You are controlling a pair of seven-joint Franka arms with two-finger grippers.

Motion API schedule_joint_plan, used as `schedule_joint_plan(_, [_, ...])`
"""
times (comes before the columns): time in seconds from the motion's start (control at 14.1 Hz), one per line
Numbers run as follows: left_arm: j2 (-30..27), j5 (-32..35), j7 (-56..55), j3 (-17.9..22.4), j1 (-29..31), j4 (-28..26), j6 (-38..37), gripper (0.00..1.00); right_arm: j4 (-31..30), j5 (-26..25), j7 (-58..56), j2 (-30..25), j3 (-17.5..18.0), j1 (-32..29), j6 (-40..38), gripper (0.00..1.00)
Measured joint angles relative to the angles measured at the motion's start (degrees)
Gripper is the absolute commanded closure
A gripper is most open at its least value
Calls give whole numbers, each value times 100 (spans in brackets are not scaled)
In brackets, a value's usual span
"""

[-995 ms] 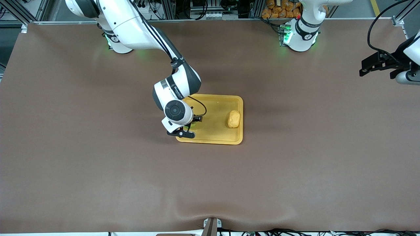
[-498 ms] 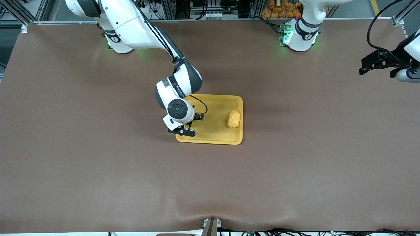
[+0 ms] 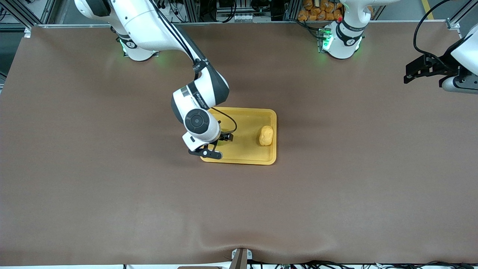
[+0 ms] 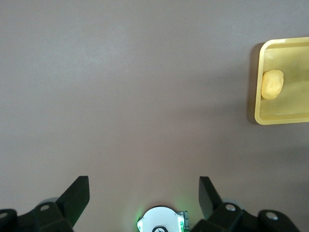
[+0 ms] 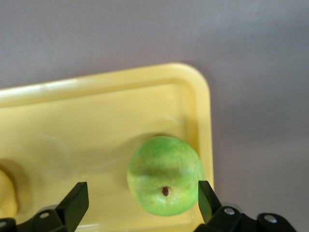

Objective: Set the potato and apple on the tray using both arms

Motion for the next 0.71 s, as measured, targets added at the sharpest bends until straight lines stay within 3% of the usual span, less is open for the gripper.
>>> schedule_joint_plan(0.43, [0, 40, 237, 0, 2, 1, -3, 0, 1034, -3, -5, -90, -59, -702, -1319, 0])
schedule_joint_plan(0.71, [23, 40, 152, -4, 9, -1, 0, 0, 1590, -54, -11, -122, -79, -1057, -1644, 0])
